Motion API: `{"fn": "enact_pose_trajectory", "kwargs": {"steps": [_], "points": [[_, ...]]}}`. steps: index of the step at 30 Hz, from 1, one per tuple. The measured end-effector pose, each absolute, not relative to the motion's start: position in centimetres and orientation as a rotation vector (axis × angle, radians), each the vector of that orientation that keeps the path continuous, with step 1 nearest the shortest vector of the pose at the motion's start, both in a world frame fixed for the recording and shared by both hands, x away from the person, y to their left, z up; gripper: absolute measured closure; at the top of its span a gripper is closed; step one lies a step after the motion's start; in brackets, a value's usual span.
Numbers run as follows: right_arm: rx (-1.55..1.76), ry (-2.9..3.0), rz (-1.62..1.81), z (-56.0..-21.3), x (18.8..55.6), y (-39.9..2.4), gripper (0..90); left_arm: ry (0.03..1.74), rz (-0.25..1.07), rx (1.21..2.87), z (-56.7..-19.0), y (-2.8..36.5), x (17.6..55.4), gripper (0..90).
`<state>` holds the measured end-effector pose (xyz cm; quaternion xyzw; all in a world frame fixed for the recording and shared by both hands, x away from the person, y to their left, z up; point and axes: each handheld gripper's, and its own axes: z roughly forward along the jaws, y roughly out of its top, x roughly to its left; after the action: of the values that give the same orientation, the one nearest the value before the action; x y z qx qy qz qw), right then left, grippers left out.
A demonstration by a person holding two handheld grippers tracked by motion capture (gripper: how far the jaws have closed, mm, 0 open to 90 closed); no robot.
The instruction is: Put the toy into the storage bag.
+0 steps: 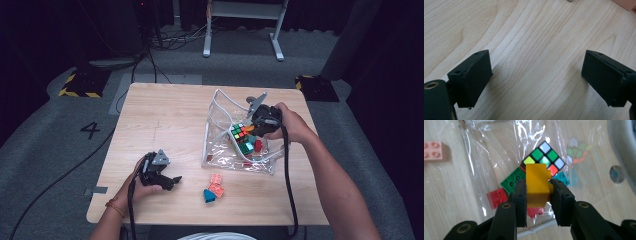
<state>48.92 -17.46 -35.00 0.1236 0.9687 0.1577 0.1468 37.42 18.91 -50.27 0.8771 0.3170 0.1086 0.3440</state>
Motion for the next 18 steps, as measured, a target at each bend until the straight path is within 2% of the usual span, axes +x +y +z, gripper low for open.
{"fn": "enact_pose_trajectory", "kwargs": {"steps": [9, 18], "points": [[0.410, 2.794, 0.287, -35.2, 48.8, -18.6, 67.8, 0.823, 0.282, 2.279, -50.3, 18.9, 37.4, 9.6], [0.448, 2.800, 0.260, -34.9, 48.8, -20.7, 67.7, 0.823, 0.283, 2.279, -50.3, 18.9, 37.4, 9.6]]}}
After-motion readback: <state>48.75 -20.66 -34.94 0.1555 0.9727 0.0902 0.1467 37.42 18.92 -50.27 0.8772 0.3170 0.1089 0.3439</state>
